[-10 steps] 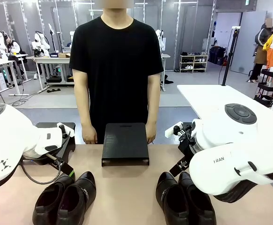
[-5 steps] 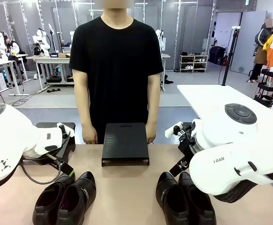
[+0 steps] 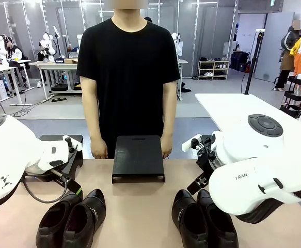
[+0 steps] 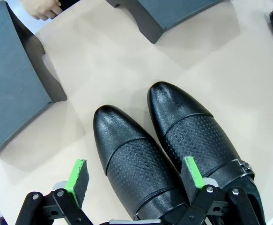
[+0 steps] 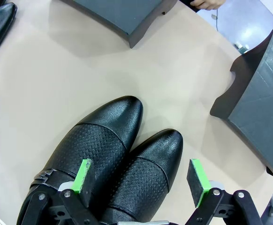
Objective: Place the shoes on the stand as instructed by the person.
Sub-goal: Pick up one pair of Shoes and place it on the Shoes Stand indicated by the person.
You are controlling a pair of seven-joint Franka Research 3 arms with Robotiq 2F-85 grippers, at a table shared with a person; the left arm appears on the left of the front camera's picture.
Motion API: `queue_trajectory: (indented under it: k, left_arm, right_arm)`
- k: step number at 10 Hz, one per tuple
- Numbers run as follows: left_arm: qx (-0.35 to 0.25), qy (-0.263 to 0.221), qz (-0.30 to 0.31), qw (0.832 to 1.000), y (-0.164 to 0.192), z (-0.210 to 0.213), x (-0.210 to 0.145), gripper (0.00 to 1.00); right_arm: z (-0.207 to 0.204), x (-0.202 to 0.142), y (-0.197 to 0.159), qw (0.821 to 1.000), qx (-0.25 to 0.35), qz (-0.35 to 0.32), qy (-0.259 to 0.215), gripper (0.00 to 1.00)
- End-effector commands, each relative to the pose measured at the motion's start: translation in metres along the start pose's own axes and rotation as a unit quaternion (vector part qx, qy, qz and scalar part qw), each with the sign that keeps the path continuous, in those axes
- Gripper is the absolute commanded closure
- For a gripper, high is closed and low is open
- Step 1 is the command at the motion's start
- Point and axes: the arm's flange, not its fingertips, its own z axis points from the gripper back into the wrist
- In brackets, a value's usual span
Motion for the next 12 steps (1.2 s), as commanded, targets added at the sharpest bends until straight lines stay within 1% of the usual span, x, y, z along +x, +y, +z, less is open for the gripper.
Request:
queue_trajectory:
  k: [1, 3, 5, 6, 7, 9, 10, 11, 12]
  left_arm:
    - [0.000, 0.000, 0.000, 1.000, 0.000, 0.000, 0.000, 0.00]
    - [0.000, 0.000, 0.000, 1.000, 0.000, 0.000, 0.000, 0.00]
    - [-0.006, 0.015, 0.003, 1.000, 0.026, 0.019, 0.011, 0.00]
    - [-0.027, 0.022, 0.009, 0.999, 0.039, 0.028, 0.013, 0.00]
    - [-0.070, 0.021, 0.010, 0.997, 0.052, 0.040, 0.013, 0.00]
    - [-0.093, 0.017, 0.012, 0.995, 0.070, 0.063, 0.013, 0.00]
    - [-0.118, 0.018, 0.018, 0.993, 0.081, 0.077, 0.011, 0.00]
    - [-0.157, 0.016, 0.030, 0.987, 0.099, 0.096, 0.005, 0.00]
    - [-0.205, 0.009, 0.042, 0.978, 0.115, 0.108, -0.005, 0.00]
  right_arm:
    - [0.000, 0.000, 0.000, 1.000, 0.000, -0.001, 0.000, 0.00]
    - [0.000, 0.000, 0.000, 1.000, 0.000, 0.000, 0.000, 0.00]
    - [0.025, 0.010, -0.020, 1.000, -0.002, -0.006, 0.012, 0.00]
    - [0.040, 0.014, -0.032, 1.000, 0.012, -0.009, 0.017, 0.00]
    - [0.058, 0.016, -0.044, 1.000, 0.016, -0.009, 0.025, 0.00]
    - [0.082, 0.013, -0.056, 0.999, 0.028, 0.001, 0.018, 0.00]
    - [0.095, 0.010, -0.065, 0.999, 0.040, -0.002, 0.015, 0.00]
    - [0.113, 0.003, -0.078, 0.998, 0.068, -0.011, 0.008, 0.00]
    - [0.127, -0.008, -0.094, 0.992, 0.118, -0.036, 0.009, 0.00]
